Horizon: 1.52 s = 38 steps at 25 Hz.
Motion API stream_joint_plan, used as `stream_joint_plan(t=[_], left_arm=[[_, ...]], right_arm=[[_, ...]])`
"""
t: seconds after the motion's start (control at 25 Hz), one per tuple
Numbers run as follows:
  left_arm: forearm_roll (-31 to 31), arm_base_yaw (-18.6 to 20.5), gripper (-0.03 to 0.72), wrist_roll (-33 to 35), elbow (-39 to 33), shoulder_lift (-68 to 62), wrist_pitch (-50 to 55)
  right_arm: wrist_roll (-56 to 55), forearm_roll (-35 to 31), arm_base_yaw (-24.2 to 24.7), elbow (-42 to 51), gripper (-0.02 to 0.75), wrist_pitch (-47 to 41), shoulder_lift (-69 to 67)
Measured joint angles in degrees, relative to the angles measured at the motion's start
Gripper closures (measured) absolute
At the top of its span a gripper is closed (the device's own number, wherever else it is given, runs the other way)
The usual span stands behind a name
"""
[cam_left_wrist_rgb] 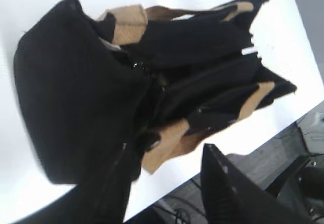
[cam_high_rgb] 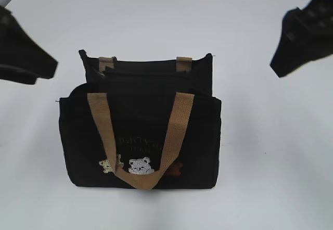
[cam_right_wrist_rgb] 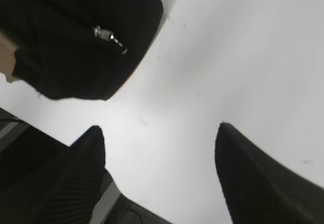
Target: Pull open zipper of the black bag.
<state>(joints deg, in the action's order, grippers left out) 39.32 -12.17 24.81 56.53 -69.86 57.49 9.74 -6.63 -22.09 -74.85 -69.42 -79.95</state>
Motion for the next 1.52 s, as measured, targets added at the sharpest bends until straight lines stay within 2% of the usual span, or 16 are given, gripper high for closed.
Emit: stream_joint_plan(t=[0.28,0.44,0.68,0.84,1.08,1.52], left_arm=[[-22.86,0.00,0.330,-13.81,-1.40,22.91,7.66],[-28.89,0.00,0.331,-15.63,-5.91,37.90,8.76],[-30.22,0.00,0.333,-15.82,-16.60,56.86,10.17],[-30.26,0.00,0.333,-15.82,-23.19,63.75,10.32],[-30.43,0.00,0.333,-15.87,-25.06,65.33,5.33],[-30.44,0.00,0.339,-15.87,-26.23,65.33,3.89]], right_arm=[[-3.58,0.00,0.00,18.89,0.208,-0.17,19.63],[-4.08,0.00,0.00,28.39,0.208,-0.43,33.17],[-4.14,1.05,0.00,36.84,0.208,-0.67,52.20],[-4.19,2.49,0.06,40.16,0.208,-0.02,61.41],[-4.08,2.95,0.06,46.00,0.208,4.79,67.41],[-3.15,3.00,0.06,46.26,0.208,6.85,67.41]])
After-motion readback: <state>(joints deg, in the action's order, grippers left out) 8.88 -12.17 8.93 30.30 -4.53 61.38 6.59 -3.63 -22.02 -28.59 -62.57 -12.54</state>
